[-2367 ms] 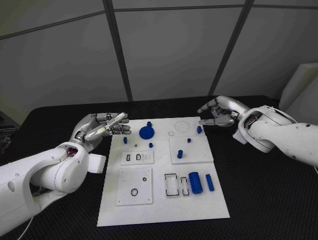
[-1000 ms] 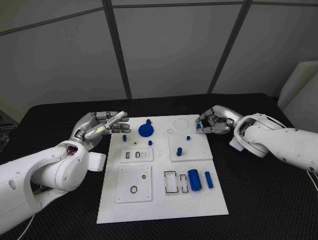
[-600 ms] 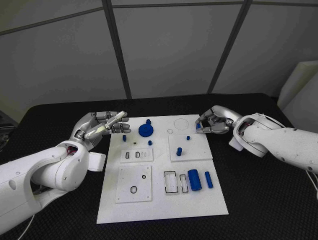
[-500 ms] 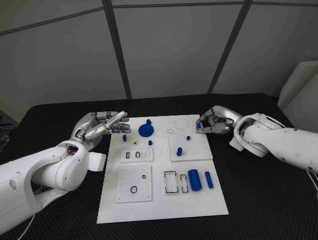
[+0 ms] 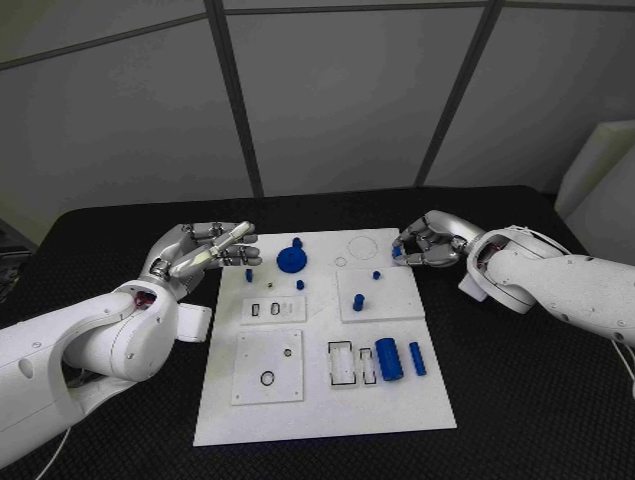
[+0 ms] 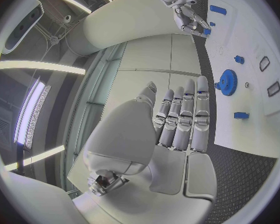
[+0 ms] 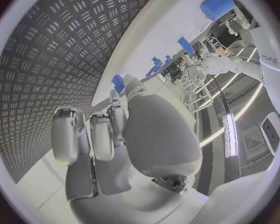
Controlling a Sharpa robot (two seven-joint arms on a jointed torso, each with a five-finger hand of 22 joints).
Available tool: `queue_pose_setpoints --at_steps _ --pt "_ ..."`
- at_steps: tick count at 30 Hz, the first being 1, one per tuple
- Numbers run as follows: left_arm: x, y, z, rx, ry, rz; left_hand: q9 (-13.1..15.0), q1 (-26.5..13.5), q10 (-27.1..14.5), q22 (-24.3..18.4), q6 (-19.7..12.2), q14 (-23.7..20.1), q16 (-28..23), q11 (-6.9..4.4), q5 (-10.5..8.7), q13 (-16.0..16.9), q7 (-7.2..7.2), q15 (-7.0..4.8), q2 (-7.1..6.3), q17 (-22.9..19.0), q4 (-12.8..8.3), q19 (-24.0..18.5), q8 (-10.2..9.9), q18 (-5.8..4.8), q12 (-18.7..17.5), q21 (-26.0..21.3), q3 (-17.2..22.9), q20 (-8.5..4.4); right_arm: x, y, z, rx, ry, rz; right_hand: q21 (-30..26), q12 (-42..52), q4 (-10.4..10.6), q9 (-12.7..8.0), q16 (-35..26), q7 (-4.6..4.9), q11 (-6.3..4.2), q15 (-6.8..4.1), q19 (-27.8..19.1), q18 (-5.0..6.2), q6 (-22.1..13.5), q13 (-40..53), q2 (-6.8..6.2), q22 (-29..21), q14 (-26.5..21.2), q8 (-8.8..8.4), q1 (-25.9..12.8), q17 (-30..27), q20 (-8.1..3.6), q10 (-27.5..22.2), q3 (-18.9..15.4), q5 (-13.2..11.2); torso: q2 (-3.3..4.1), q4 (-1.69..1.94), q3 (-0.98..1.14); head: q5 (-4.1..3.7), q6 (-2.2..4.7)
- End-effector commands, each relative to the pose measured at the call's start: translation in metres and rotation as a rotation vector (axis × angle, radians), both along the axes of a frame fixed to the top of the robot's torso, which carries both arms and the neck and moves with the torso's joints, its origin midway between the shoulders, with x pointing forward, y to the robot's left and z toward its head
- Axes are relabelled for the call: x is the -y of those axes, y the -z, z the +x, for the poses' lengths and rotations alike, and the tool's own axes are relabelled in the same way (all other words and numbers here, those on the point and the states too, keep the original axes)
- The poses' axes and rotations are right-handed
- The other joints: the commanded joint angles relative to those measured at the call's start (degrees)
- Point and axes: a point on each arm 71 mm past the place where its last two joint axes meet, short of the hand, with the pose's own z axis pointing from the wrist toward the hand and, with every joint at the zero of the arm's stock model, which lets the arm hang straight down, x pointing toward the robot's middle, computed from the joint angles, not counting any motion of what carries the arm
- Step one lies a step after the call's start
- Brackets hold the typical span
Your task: Assemble the parts on the task board
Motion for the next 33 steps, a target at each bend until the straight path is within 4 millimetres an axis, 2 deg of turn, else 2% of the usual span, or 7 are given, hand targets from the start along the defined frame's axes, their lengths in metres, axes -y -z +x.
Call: queue_pose_setpoints --at_steps 1,11,16,18,20,33 --pt "0.001 -0.001 0.000 0.008 0.012 -0.002 -0.04 0.41 0.25 -0.09 0.12 -0.12 -0.19 0.11 -0.22 -0.09 0.16 -0.15 0.18 0.05 -0.26 -0.19 -0.23 -0.63 -0.37 -0.25 0.05 -0.12 -0.003 0.000 0.000 -0.003 -0.009 -0.006 0.29 0.32 -0.45 0.05 0.29 0.02 0.05 0.34 0.45 -0.30 0.53 1.48 0.69 4.17 5.26 0.18 -0.01 10.85 0.15 0.32 0.12 -0.36 0.01 0.00 0.01 -0.07 -0.06" --pt "0.001 -0.001 -0.001 0.007 0.012 -0.002 -0.04 0.41 0.25 -0.09 0.12 -0.12 -0.19 0.11 -0.22 -0.09 0.16 -0.15 0.18 0.05 -0.26 -0.19 -0.23 -0.63 -0.37 -0.25 0.05 -0.12 -0.005 0.000 0.000 -0.006 -0.010 -0.008 0.57 0.59 -0.76 0.20 0.41 -0.26 -0.17 0.20 0.76 -0.41 1.69 1.80 1.62 4.74 5.32 0.57 0.29 11.13 0.05 0.59 0.48 -0.45 -0.01 0.00 -0.01 -0.09 -0.15" --pt "0.001 -0.001 -0.001 0.007 0.012 -0.002 -0.04 0.41 0.25 -0.09 0.12 -0.12 -0.19 0.11 -0.22 -0.09 0.16 -0.15 0.18 0.05 -0.26 -0.19 -0.23 -0.63 -0.37 -0.25 0.05 -0.12 -0.005 -0.001 0.001 0.008 -0.004 -0.006 0.79 0.87 -1.28 0.48 0.51 -0.88 -0.67 -0.16 1.00 -0.50 3.35 2.14 2.92 5.19 5.37 1.31 0.98 11.38 -0.20 0.90 1.25 -0.48 -0.02 0.03 0.00 -0.12 -0.25" --pt "0.001 -0.001 -0.001 0.007 0.012 -0.002 -0.04 0.41 0.25 -0.09 0.12 -0.12 -0.19 0.11 -0.22 -0.09 0.16 -0.15 0.18 0.05 -0.26 -0.19 -0.23 -0.63 -0.37 -0.25 0.05 -0.12 -0.005 -0.002 0.001 0.016 -0.003 -0.004 0.87 1.00 -1.68 0.62 0.56 -1.31 -1.06 -0.52 1.10 -0.53 4.16 2.32 3.78 5.37 5.39 1.71 1.46 11.50 -0.50 1.07 1.96 -2.36 -0.04 0.03 0.00 -0.04 -0.26" --pt "0.001 -0.001 -0.001 0.007 0.012 -0.002 -0.04 0.41 0.25 -0.09 0.12 -0.12 -0.19 0.11 -0.22 -0.09 0.16 -0.15 0.18 0.05 -0.26 -0.19 -0.23 -0.63 -0.37 -0.25 0.05 -0.12 -0.005 -0.002 0.001 0.025 0.000 -0.003 0.96 1.06 -1.98 0.70 0.60 -1.56 -1.27 -0.70 1.19 -0.57 4.60 2.41 4.26 5.55 5.41 1.95 1.76 11.60 -0.68 1.15 2.48 -3.17 -0.04 0.02 0.02 -0.04 -0.29" --pt "0.000 0.000 -0.001 0.005 0.011 -0.002 -0.04 0.41 0.25 -0.09 0.12 -0.12 -0.19 0.11 -0.22 -0.09 0.16 -0.15 0.18 0.05 -0.26 -0.19 -0.23 -0.63 -0.37 -0.25 0.05 -0.12 -0.007 -0.010 -0.004 0.107 0.048 -0.017 1.16 0.97 -2.94 0.85 0.78 -1.92 -1.62 -1.04 1.41 -0.67 5.22 2.44 5.17 5.98 5.51 2.36 2.34 12.07 -1.07 1.20 3.82 -3.19 -0.03 -0.15 0.01 -0.08 -0.35"
